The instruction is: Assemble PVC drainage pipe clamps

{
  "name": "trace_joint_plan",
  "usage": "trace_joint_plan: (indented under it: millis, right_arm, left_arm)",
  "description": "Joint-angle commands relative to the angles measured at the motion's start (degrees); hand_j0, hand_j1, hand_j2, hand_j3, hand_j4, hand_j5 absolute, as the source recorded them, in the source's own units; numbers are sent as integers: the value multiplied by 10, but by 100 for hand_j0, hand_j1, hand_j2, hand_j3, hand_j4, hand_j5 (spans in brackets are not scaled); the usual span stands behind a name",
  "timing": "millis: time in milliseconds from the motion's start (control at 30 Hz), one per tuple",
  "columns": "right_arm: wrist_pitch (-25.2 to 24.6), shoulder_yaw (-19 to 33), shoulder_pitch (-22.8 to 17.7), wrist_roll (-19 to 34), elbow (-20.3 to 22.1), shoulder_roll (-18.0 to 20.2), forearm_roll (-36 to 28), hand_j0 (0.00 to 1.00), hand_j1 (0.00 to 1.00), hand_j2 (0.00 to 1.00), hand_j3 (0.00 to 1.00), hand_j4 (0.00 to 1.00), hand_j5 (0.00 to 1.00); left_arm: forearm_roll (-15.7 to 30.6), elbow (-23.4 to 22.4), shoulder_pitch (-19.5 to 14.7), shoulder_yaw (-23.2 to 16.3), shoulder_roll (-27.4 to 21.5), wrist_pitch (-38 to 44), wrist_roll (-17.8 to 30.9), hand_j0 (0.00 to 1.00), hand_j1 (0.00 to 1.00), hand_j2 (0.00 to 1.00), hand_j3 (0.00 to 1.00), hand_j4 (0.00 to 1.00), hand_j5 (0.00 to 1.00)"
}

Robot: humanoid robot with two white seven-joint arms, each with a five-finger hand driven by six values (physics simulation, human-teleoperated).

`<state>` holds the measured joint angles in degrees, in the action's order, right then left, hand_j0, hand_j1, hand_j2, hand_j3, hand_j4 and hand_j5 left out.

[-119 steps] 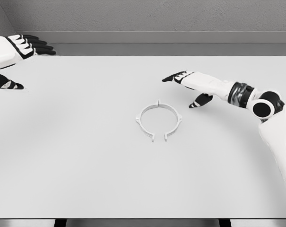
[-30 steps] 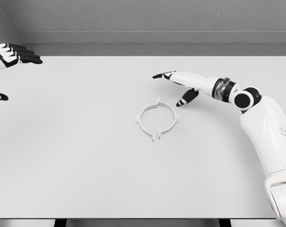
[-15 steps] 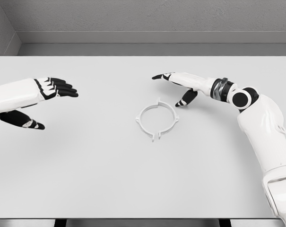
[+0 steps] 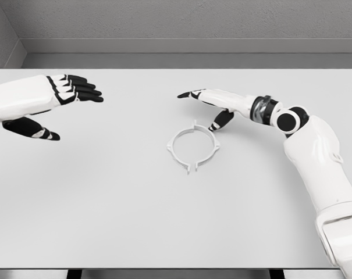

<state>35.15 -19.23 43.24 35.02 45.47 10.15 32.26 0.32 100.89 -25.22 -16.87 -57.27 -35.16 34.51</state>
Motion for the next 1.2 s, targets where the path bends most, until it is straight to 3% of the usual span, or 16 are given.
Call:
trace_joint_plan:
  millis: [0,200,900,967,1067,1167]
  right_arm:
    - [-1,1,0,0,1,-3,-4,100,100,100,100,100,100]
    - [-1,-1,0,0,7,-4,-4,100,100,100,100,100,100]
    - [-1,-8,2,0,10,-3,-4,100,100,100,100,100,100]
    - [-1,1,9,0,8,9,-10,100,100,100,100,100,100]
    - [-1,72,18,0,7,71,-13,100,100,100,100,100,100]
    - [-1,91,8,0,8,145,-47,100,100,100,100,100,100]
  left_arm:
    - [-6,-4,0,9,14,2,5,100,100,100,100,100,100]
    - [-19,-30,-7,19,16,2,5,100,100,100,100,100,100]
    - [-16,-30,-8,35,19,2,5,100,100,100,100,100,100]
    - [-15,-29,-9,35,19,2,5,100,100,100,100,100,100]
    - [-15,-30,-9,35,19,2,5,100,100,100,100,100,100]
    - [-15,-30,-9,35,19,2,5,100,100,100,100,100,100]
